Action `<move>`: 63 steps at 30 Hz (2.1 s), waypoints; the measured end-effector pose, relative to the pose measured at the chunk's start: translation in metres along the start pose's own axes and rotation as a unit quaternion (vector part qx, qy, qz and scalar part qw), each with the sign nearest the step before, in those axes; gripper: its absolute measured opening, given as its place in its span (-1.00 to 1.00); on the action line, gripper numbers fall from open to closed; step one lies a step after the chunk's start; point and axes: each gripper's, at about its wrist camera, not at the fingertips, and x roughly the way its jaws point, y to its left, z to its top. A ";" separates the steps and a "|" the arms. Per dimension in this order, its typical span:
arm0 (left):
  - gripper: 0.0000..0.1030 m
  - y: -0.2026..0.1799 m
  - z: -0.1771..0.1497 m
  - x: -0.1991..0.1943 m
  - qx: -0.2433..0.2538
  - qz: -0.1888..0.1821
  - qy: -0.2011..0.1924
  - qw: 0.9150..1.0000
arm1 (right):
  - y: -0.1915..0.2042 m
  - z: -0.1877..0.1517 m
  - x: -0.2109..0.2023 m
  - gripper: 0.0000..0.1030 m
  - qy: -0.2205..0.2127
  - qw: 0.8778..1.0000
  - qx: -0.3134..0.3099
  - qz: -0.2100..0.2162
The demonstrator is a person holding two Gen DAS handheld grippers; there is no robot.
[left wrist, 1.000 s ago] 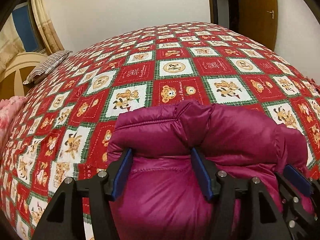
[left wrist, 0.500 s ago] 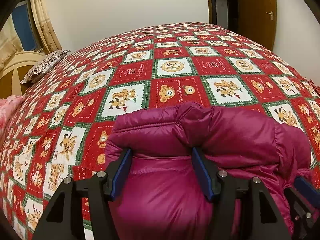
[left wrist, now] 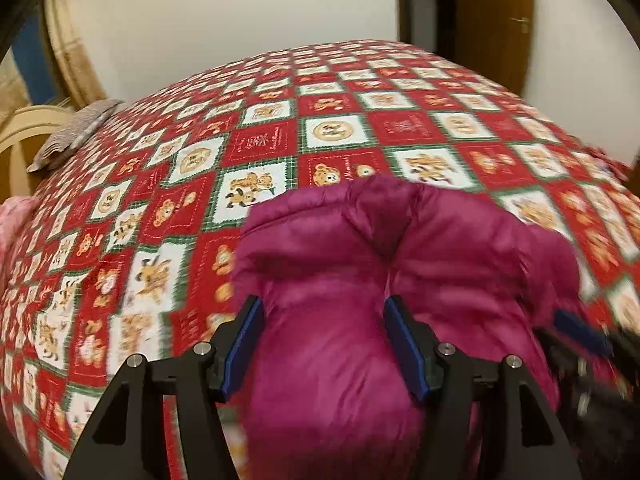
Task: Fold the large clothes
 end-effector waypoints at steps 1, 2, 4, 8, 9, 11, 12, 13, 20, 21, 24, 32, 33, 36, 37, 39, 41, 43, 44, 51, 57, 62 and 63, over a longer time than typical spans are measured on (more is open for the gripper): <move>0.24 0.006 -0.004 -0.010 -0.001 -0.001 -0.006 1.000 | -0.001 0.000 -0.007 -0.36 0.005 1.000 -0.001 0.002; 0.24 0.015 -0.010 -0.024 -0.001 -0.001 -0.016 1.000 | -0.001 0.000 -0.021 -0.36 0.004 1.000 -0.001 0.005; 0.24 0.027 -0.022 -0.042 -0.002 0.000 -0.021 1.000 | 0.004 -0.005 -0.049 -0.34 -0.017 1.000 -0.002 0.014; 0.24 0.038 -0.048 -0.062 -0.025 -0.017 -0.026 0.999 | 0.024 -0.022 -0.099 -0.28 -0.049 0.998 -0.023 0.034; 0.24 0.036 -0.053 -0.062 -0.030 -0.020 -0.024 0.999 | 0.028 -0.030 -0.105 -0.28 -0.050 0.998 -0.025 0.034; 0.24 0.028 -0.061 -0.060 -0.033 -0.028 -0.020 0.999 | 0.031 -0.042 -0.100 -0.28 -0.034 0.999 -0.013 0.031; 0.24 0.023 -0.064 -0.057 -0.032 -0.026 -0.017 0.999 | 0.032 -0.049 -0.093 -0.28 -0.023 0.999 -0.009 0.034; 0.25 0.019 -0.067 -0.055 -0.030 -0.018 -0.018 0.999 | 0.032 -0.054 -0.085 -0.28 -0.012 0.999 -0.007 0.030; 0.26 0.005 -0.073 -0.049 -0.008 0.017 -0.030 0.999 | 0.021 -0.068 -0.053 -0.28 0.004 0.999 0.032 0.039; 0.26 0.005 -0.073 -0.049 -0.009 0.019 -0.029 0.999 | 0.020 -0.069 -0.053 -0.28 0.004 0.999 0.035 0.041; 0.28 0.004 -0.074 -0.055 -0.003 0.029 -0.024 0.999 | 0.021 -0.070 -0.057 -0.27 0.009 0.999 0.034 0.035; 0.30 0.008 -0.084 -0.082 0.020 0.040 -0.031 0.999 | 0.016 -0.060 -0.100 0.49 0.000 0.998 0.054 0.030; 0.30 0.008 -0.086 -0.084 0.020 0.042 -0.032 0.998 | 0.014 -0.060 -0.112 0.65 -0.017 0.997 0.063 0.031; 0.30 0.009 -0.087 -0.087 0.018 0.041 -0.032 0.998 | 0.014 -0.059 -0.125 0.70 -0.032 0.996 0.073 0.039; 0.30 0.010 -0.088 -0.088 0.017 0.041 -0.032 0.999 | 0.015 -0.060 -0.127 0.70 -0.032 0.996 0.074 0.042; 0.30 0.011 -0.089 -0.090 0.015 0.042 -0.032 0.998 | 0.018 -0.064 -0.129 0.70 -0.030 0.996 0.070 0.042; 0.30 0.011 -0.089 -0.092 0.017 0.044 -0.033 0.998 | 0.023 -0.066 -0.127 0.70 -0.027 0.997 0.063 0.041; 0.30 0.011 -0.091 -0.095 0.019 0.044 -0.034 0.998 | 0.026 -0.068 -0.124 0.70 -0.022 0.997 0.061 0.043; 0.30 0.012 -0.093 -0.096 0.019 0.042 -0.035 0.998 | 0.027 -0.069 -0.124 0.70 -0.021 0.997 0.060 0.044; 0.30 0.049 -0.097 -0.102 -0.045 -0.047 -0.030 0.997 | 0.012 -0.072 -0.132 0.76 -0.025 0.996 0.065 0.051; 0.30 0.087 -0.075 -0.079 -0.134 -0.123 -0.013 0.983 | -0.014 -0.049 -0.128 1.00 -0.033 0.988 0.114 0.097; 0.30 0.097 -0.057 -0.046 -0.161 -0.165 -0.009 0.973 | -0.022 -0.028 -0.094 1.00 -0.019 0.986 0.120 0.115; 0.30 0.095 -0.056 -0.033 -0.169 -0.181 -0.001 0.969 | -0.023 -0.026 -0.085 1.00 -0.017 0.986 0.121 0.117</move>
